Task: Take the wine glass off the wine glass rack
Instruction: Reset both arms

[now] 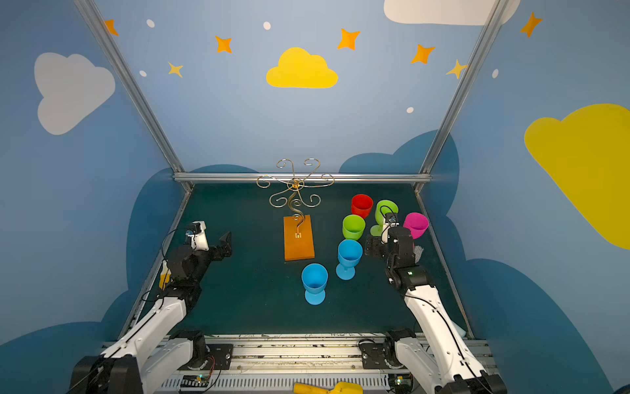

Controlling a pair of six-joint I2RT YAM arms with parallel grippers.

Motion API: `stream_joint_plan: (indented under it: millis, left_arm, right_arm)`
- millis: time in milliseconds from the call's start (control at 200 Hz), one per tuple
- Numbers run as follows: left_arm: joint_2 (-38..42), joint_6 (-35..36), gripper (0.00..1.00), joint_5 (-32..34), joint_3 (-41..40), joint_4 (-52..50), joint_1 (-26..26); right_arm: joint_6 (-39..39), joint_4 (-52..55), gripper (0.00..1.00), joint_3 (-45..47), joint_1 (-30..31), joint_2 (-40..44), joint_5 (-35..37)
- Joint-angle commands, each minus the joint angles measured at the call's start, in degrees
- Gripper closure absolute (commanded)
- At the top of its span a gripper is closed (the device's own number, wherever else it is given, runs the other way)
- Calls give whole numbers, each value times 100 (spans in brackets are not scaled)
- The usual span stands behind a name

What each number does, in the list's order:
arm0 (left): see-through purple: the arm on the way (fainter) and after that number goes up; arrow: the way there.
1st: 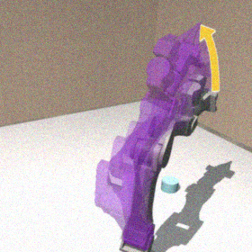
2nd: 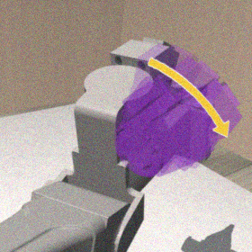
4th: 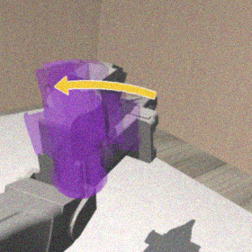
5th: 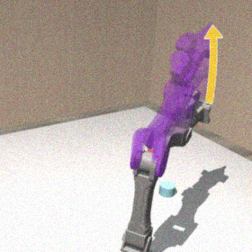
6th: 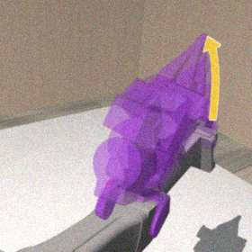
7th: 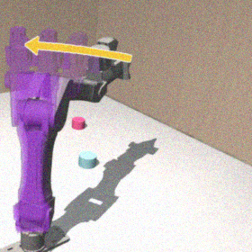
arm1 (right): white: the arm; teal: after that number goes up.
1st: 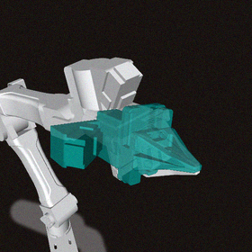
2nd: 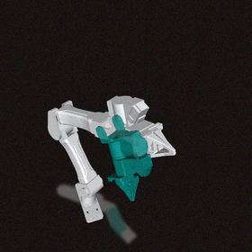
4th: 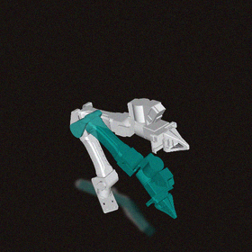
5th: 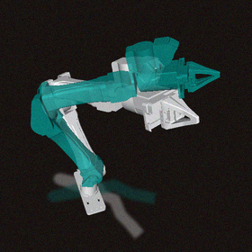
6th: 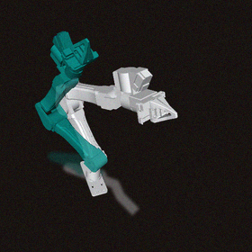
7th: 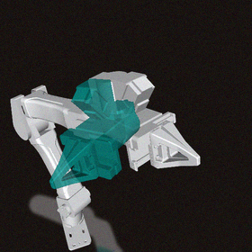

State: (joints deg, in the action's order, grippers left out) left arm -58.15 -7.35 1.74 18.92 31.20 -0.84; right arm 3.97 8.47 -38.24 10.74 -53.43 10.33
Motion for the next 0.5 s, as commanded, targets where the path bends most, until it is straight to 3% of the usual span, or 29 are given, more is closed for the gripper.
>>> stream_joint_plan:
  millis: [0, 150, 491]
  left_arm:
    - [-253, 146, 1, 47, -139, 628, -29]
    - [-702, 133, 1, 78, -238, 957, -17]
    - [-642, 381, 1, -59, -65, 448, -74]
  right_arm:
    - [-135, -1083, 10, 291, -102, -206, 184]
    - [-257, -1224, 10, 400, -133, -434, 247]
    - [-345, -2539, 10, 1218, -363, -1024, 142]
